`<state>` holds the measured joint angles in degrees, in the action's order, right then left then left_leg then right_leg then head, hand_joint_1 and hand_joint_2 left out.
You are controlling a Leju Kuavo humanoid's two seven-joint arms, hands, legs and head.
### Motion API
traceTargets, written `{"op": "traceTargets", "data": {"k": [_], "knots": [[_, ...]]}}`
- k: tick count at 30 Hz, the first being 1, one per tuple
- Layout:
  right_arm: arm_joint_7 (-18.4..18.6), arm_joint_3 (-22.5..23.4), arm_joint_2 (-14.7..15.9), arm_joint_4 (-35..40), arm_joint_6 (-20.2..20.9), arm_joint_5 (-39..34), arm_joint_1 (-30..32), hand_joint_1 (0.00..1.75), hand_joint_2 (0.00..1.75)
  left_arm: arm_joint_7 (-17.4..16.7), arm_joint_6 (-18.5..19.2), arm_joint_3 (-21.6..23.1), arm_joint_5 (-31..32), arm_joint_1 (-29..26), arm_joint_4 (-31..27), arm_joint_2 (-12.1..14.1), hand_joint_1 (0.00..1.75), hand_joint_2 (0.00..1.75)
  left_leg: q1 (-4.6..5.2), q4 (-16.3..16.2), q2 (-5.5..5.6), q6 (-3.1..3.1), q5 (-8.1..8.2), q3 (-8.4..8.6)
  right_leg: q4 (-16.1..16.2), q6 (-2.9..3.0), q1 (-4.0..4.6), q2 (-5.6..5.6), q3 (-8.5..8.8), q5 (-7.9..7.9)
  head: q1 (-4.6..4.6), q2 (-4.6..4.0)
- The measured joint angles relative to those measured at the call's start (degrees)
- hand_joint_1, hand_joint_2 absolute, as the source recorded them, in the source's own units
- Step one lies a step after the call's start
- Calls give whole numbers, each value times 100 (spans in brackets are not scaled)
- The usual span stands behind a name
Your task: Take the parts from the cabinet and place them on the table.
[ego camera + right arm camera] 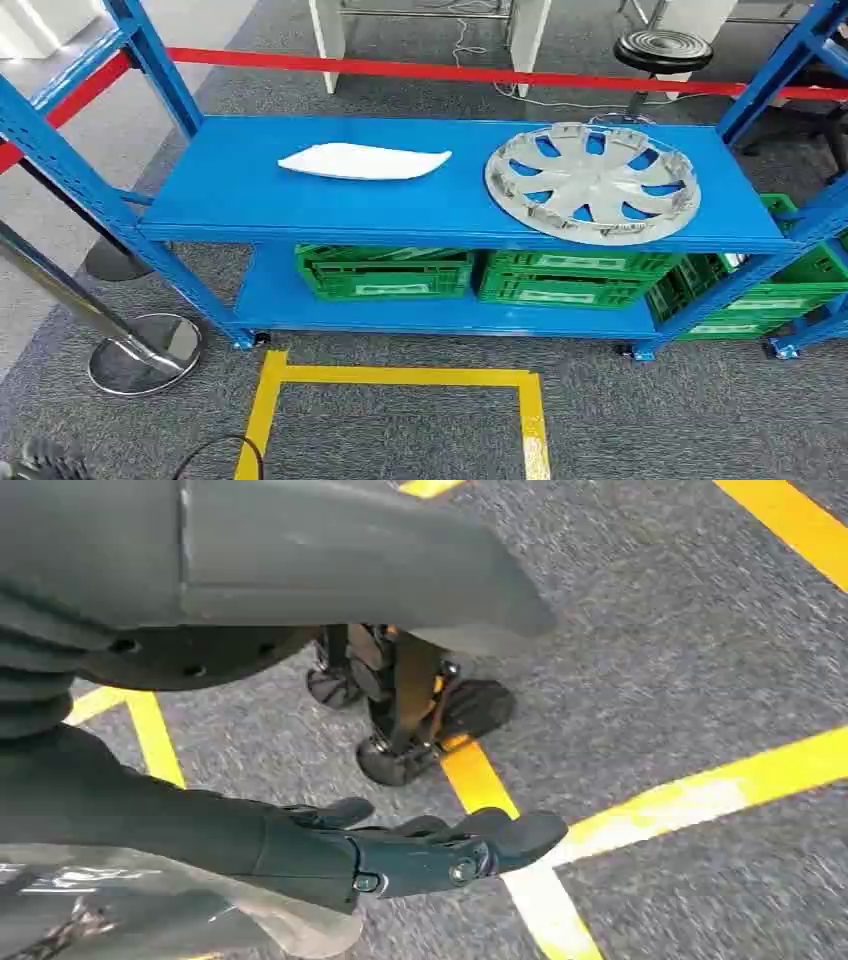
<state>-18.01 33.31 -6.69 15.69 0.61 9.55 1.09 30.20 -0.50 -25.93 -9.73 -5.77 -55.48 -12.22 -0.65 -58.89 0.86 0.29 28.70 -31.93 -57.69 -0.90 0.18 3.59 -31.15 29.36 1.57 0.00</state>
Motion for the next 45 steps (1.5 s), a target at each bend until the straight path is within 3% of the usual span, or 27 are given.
{"op": "traceTargets", "data": {"k": [12,16,17,18,19,21,22,23,24,26,27,28,29,32,33,36,37,38,39,41,42,43,45], "knots": [[-509,155,-7,0,-144,461,-16,0,175,394,-772,1193,817,-272,-1994,96,0,0,2,-4,0,2,1,0,3,-2,-5,1,2,-2,0,0],[-703,244,-35,-2,-164,649,-21,0,175,512,-934,1719,1091,-300,-2640,157,0,0,36,15,-3,83,-14,5,46,-78,-33,19,5,-39,-4,0],[-752,267,-35,0,-175,695,-27,0,0,538,-951,1859,1140,-302,-2811,164,0,0,-42,142,-33,121,-83,64,15,-84,-33,-4,-27,3,-4,0],[-804,291,-35,-2,-181,745,-31,0,0,569,-975,2021,1196,-300,-2975,177,0,0,-26,204,-53,135,-98,107,-100,-108,-21,-149,-76,90,11,0],[-852,328,-39,-2,-181,797,-52,0,0,599,-1004,2163,1242,-314,-3123,183,0,0,-28,217,-74,157,-111,110,-444,-126,-37,-233,-257,291,48,0],[-927,391,-44,-11,-190,901,-94,0,0,634,-1056,2425,1345,-352,-3385,199,0,0,-27,214,-133,156,-107,105,-1371,-177,-77,-296,-733,667,63,0],[-959,428,-44,-15,-190,944,-105,0,0,667,-1074,2591,1400,-371,-3551,214,0,0,-31,212,-161,148,-100,104,-1697,-208,-95,-300,-918,734,66,0],[-1003,488,-48,-20,-186,1039,-121,0,0,706,-1126,2804,1503,-406,-3797,243,0,0,-45,210,-174,130,-89,110,-1721,-232,-120,-308,-959,638,61,0],[-1110,557,-48,-33,-166,1266,-121,0,0,824,-1233,3120,1826,-401,-4098,292,0,0,-62,208,-174,108,-76,123,-1460,-261,-155,-325,-848,414,63,0],[-1213,629,-48,-39,-127,1536,-145,0,0,850,-1353,3575,2263,-358,-4388,343,0,0,-103,193,-172,30,-30,186,-470,-314,-220,-384,-349,-125,70,0],[-1209,651,-52,-61,-88,1634,-184,0,0,853,-1401,3746,2389,-357,-4503,372,0,0,-97,168,-182,-38,7,202,-119,-371,-233,-447,-168,-120,89,0],[-1202,660,-76,-94,-59,1720,-221,0,0,853,-1447,3865,2462,-339,-4602,396,0,0,-57,83,-190,-100,44,168,-19,-267,-200,-409,-88,-78,140,0],[-1189,660,-76,-101,-59,1832,-245,0,0,853,-1482,3961,2508,-293,-4677,413,0,0,-51,102,-200,-126,25,162,-77,-192,-194,-410,-133,-81,107,0],[-1141,658,-85,-138,-61,2015,-270,0,0,853,-1509,4216,2571,-142,-4790,470,0,0,-86,100,-202,-182,44,174,-105,-70,-186,-393,-145,-59,70,0],[-1139,658,-96,-140,-61,2035,-272,0,0,853,-1513,4258,2571,-124,-4827,479,0,0,-91,-11,-187,-196,153,143,-102,-36,-186,-392,-134,-60,66,0],[-1130,647,-101,-157,-54,2138,-304,0,0,853,-1530,4372,2562,-69,-4880,531,0,0,-69,-1335,-167,-194,796,-465,-102,42,-145,-374,-132,-43,39,0],[-1112,636,-103,-160,-37,2203,-304,0,0,853,-1554,4402,2543,-52,-4880,553,0,0,-64,-1683,-166,-179,888,-640,-102,55,-124,-365,-128,-35,39,0],[-1086,616,-103,-166,-18,2251,-303,0,0,853,-1585,4437,2521,-26,-4880,566,0,0,-51,-1771,-166,-154,841,-703,-103,60,-106,-355,-116,-32,40,0],[-1080,597,-105,-179,2,2297,-306,0,0,853,-1628,4485,2516,20,-4880,575,0,0,-32,-1595,-165,-110,644,-637,-103,72,-84,-341,-98,-24,37,0],[-1053,557,-129,-186,37,2350,-329,0,0,853,-1668,4556,2510,120,-4880,581,0,0,29,-691,-149,30,53,-266,-102,82,-46,-308,-51,-12,39,0],[-1047,542,-144,-188,40,2360,-342,0,0,853,-1679,4588,2516,155,-4880,588,0,0,71,-256,-112,119,-149,-109,-101,86,-47,-297,-47,-6,39,0],[-1040,531,-168,-208,44,2367,-367,0,0,853,-1688,4606,2523,178,-4880,599,0,0,81,-198,-93,174,-75,-69,-102,72,-18,-294,-71,-4,64,0],[-1012,509,-175,-214,57,2395,-381,0,0,853,-1703,4654,2553,220,-4880,610,0,0,108,-36,-95,157,-47,-62,-113,16,-43,-288,-147,-34,18,2]]}}
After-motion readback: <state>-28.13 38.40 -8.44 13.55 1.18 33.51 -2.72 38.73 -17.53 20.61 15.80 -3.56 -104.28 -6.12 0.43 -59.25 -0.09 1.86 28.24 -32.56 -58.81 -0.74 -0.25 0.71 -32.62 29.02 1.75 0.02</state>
